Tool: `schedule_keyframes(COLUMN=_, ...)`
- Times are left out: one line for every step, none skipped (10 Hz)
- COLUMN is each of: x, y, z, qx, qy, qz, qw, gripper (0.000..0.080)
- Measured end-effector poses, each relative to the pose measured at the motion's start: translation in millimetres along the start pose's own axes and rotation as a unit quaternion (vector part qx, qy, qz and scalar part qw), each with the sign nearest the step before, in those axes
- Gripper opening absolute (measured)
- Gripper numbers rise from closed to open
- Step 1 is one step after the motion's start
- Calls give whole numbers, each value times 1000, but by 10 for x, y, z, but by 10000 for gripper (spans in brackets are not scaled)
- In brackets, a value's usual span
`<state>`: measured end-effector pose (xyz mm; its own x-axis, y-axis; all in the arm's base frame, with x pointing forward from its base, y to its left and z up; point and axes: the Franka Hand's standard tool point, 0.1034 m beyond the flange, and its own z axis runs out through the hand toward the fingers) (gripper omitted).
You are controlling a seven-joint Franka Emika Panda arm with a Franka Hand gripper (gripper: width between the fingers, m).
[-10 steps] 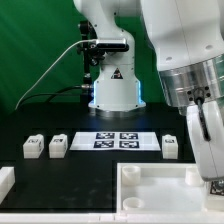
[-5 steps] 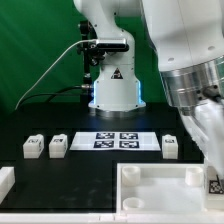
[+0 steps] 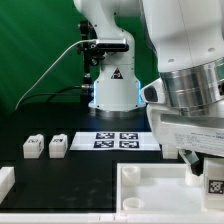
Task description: Assemble one leg
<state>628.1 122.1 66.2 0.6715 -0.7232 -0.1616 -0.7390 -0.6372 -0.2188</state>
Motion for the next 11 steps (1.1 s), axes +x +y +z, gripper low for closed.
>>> schedule_keyframes(x=19, y=22, z=-2, qx=-24, qy=10, qz=-109, qw=994, gripper=649)
schedule_keyframes(x=66, y=36, z=-12, qx=-34, qy=20, qz=-205, qw=978, gripper=649)
schedule_keyframes(x=61, y=28, z=-10, qx=-29, qy=19, qz=-182, qw=983, gripper=649)
schedule_keyframes(x=62, y=29, z=-9, qx=-29, qy=19, qz=-184, qw=982, gripper=558)
schedule_keyframes(x=60, y=28, z=-9, qx=-29, qy=19, qz=-182, qw=983, gripper=415)
schedule_keyframes(x=43, y=18, z=-4, qx=-24, qy=18, qz=-112, qw=993, gripper=415)
schedule_keyframes(x=50, y=28, z=-4, qx=-24, qy=19, qz=-68, qw=997, gripper=297)
schedule_keyframes(x=47, y=26, z=-3, qx=-22, qy=19, qz=-38, qw=999, gripper=297)
schedule_keyframes(x=55, y=21, z=-4, qx=-16, qy=17, qz=42, qw=999, gripper=297)
schedule_keyframes(x=82, y=25, z=-4, qx=-6, qy=14, qz=139, qw=990, gripper=297)
schedule_keyframes(x=101, y=40, z=6, qx=14, qy=10, qz=244, qw=970, gripper=297)
